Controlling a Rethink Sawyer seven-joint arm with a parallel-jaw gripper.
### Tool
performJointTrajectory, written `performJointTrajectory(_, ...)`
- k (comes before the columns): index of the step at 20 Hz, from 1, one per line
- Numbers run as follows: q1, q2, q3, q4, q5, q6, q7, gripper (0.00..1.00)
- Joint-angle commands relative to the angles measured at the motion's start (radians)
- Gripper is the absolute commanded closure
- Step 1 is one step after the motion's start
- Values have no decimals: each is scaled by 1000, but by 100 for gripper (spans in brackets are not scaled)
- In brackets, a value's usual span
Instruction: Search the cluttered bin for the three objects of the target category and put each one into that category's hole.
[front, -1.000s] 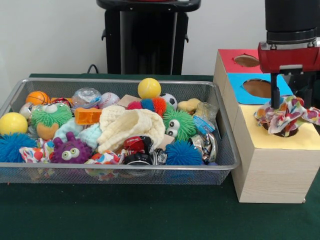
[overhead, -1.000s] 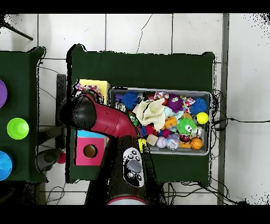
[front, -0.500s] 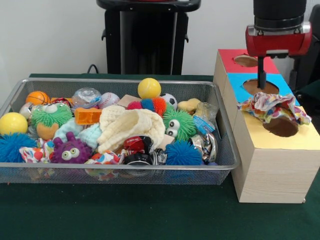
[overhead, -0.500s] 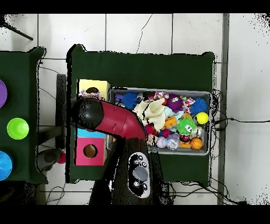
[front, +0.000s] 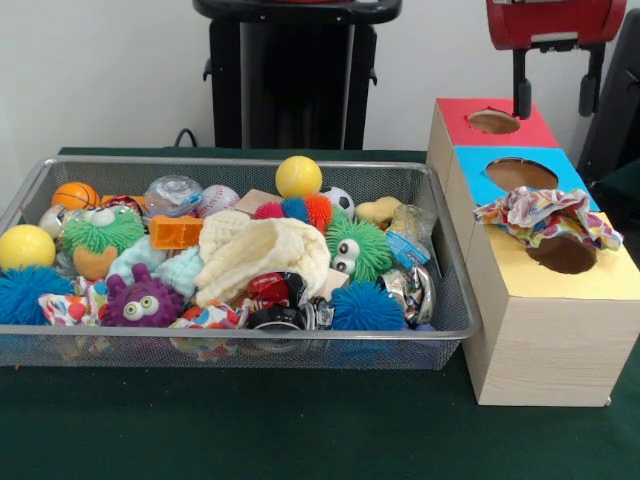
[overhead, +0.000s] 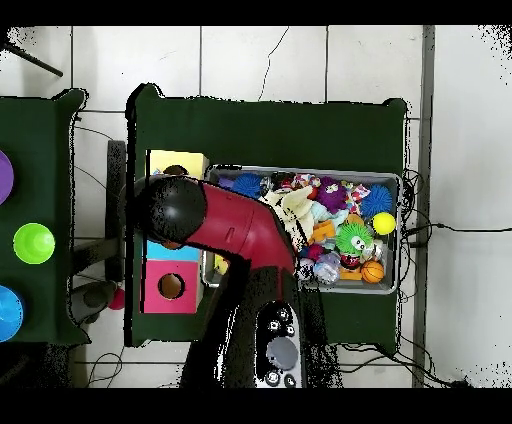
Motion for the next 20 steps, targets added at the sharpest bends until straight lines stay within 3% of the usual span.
performJointTrajectory(1, -38, -17, 29, 32, 47, -5, 228, 0)
performJointTrajectory(4, -41, -29, 27, 27, 36, 36, 212, 0)
performJointTrajectory(10, -65, -41, -5, 1, -69, 109, 112, 0)
performJointTrajectory(20, -220, -28, 62, -2, -224, 107, -108, 0)
